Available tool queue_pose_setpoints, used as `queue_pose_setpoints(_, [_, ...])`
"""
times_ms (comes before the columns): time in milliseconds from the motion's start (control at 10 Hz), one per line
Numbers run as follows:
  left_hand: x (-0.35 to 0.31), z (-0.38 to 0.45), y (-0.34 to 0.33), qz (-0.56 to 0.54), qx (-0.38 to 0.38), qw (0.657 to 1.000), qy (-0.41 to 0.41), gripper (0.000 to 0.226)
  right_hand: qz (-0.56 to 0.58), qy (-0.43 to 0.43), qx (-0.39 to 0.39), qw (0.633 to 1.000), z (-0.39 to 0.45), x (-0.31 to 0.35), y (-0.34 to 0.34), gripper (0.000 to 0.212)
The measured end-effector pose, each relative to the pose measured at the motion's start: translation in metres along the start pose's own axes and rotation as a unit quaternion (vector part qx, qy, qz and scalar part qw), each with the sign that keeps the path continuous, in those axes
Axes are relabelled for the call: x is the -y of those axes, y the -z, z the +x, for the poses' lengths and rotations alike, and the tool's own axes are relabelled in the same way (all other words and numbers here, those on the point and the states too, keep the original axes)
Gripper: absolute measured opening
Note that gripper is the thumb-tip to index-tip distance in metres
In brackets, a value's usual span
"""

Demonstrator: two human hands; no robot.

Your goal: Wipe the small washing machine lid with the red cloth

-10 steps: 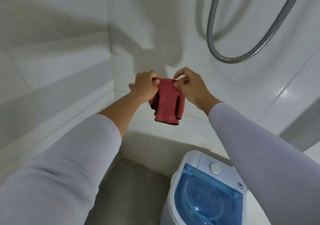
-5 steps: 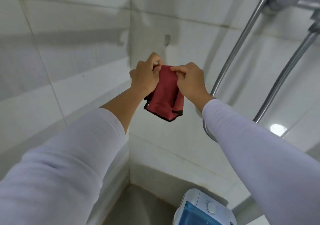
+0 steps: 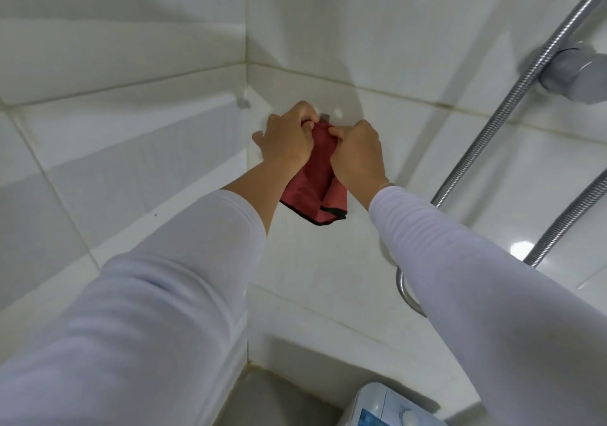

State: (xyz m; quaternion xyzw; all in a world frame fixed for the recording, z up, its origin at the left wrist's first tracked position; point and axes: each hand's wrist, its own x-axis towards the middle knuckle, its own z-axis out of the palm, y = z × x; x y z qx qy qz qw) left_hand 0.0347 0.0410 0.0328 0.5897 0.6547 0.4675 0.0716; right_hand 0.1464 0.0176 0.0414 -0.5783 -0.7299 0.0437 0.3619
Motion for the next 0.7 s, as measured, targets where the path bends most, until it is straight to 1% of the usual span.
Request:
queue_pose_setpoints(100, [0.003, 0.000, -0.009, -0.012, -0.009, 1.000, 0.025, 0.023, 0.005, -0.015, 0.003, 1.000, 0.001, -0.003, -0.006, 0.038])
queue_pose_setpoints(200, [0.009, -0.004, -0.015, -0.042, -0.011, 0.997, 0.060, 0.022, 0.048, -0.033, 0.006, 0.998, 0.000, -0.003, -0.011, 0.036])
queue_pose_setpoints(300, [0.010, -0.013, -0.021, -0.116, 0.017, 0.987, 0.113, 0.020, 0.104, -0.059, 0.011, 0.993, -0.003, -0.003, -0.016, 0.031])
queue_pose_setpoints(400, [0.012, -0.019, -0.022, -0.199, 0.053, 0.967, 0.153, 0.013, 0.114, -0.061, 0.028, 0.991, -0.001, -0.008, -0.022, 0.032])
queue_pose_setpoints(500, [0.023, -0.031, -0.019, -0.228, 0.097, 0.952, 0.181, 0.012, 0.117, -0.065, 0.060, 0.989, -0.007, -0.016, -0.026, 0.038])
queue_pose_setpoints(600, [0.028, -0.043, -0.014, -0.193, 0.113, 0.958, 0.180, 0.022, 0.149, -0.052, 0.066, 0.985, -0.013, -0.018, -0.015, 0.041])
queue_pose_setpoints(700, [0.039, -0.072, -0.013, -0.151, 0.079, 0.965, 0.198, 0.028, 0.152, -0.039, 0.055, 0.986, -0.048, -0.028, -0.016, 0.043])
